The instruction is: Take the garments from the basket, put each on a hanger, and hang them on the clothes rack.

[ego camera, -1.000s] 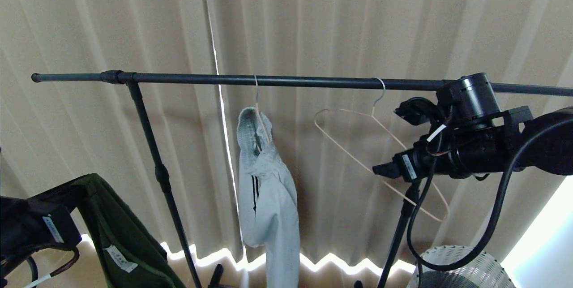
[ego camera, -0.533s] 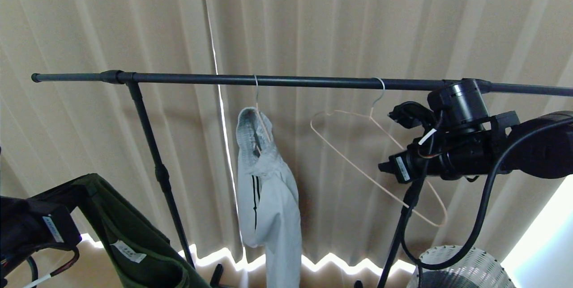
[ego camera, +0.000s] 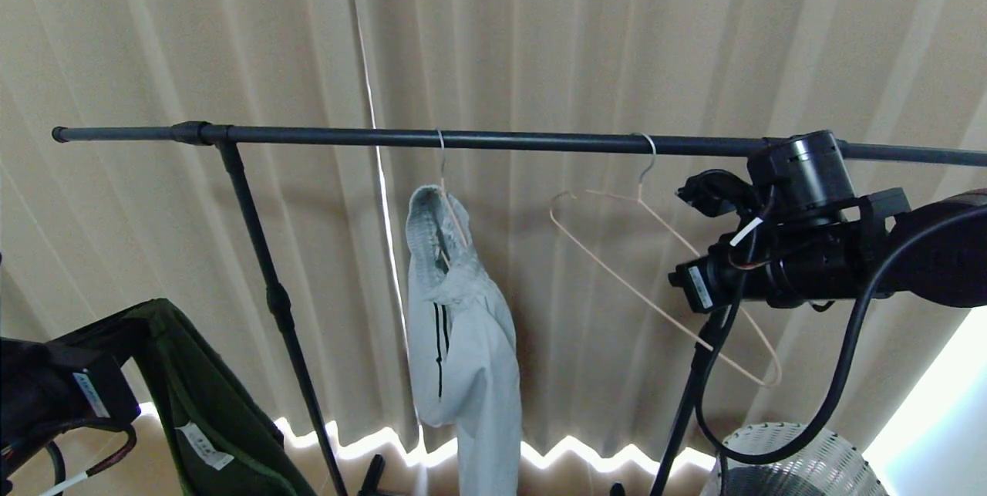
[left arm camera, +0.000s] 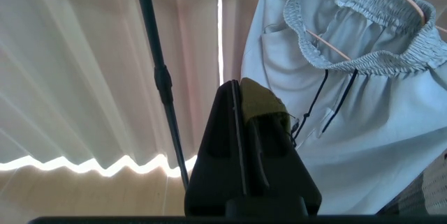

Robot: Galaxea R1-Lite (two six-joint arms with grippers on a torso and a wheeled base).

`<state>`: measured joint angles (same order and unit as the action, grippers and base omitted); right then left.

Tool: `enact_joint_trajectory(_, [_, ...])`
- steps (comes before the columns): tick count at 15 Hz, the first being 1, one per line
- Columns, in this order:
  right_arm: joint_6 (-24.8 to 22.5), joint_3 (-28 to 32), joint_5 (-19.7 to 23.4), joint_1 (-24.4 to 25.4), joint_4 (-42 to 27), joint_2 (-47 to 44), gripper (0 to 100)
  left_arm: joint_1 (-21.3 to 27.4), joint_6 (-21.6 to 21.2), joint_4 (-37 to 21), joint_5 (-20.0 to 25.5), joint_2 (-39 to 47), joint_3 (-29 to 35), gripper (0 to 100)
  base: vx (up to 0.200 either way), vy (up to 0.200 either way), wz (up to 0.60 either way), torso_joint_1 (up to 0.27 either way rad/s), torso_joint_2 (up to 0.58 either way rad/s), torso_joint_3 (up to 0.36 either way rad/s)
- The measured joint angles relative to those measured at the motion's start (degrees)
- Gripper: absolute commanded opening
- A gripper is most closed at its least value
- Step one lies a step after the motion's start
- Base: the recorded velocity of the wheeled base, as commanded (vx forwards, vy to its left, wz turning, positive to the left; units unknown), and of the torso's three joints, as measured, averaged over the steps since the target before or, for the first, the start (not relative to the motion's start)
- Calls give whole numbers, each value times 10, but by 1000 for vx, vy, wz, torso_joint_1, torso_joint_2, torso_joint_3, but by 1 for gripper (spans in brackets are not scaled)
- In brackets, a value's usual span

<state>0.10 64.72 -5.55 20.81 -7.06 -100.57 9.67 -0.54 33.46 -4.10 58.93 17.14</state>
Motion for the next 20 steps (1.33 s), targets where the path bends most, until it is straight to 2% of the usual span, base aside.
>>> enact_joint_trajectory(3, [1, -19, -11, 0, 11, 28, 0, 0, 0, 0, 0, 0, 0, 0, 0, 0, 0, 0, 0, 0])
enact_joint_trajectory(6, [0, -55, -13, -1, 64, 67, 0, 0, 0, 0, 0, -1, 0, 0, 0, 0, 0, 0, 0, 0])
enact_joint_trajectory(11, [-4, -125, -13, 0, 72, 135, 0, 1, -3, 0, -1, -6, -1, 0, 0, 0, 0, 0, 0, 0])
enact_joint_trajectory(15, [-5, -174, -13, 0, 71, 180, 0, -1, -23, 0, -2, -11, -7, 0, -200, 0, 0, 7, 6, 4])
enact_joint_trajectory(20, [-3, -210, -13, -1, 73, 211, 0, -1, -24, -1, -2, -36, -17, 0, -200, 0, 0, -3, 2, 0])
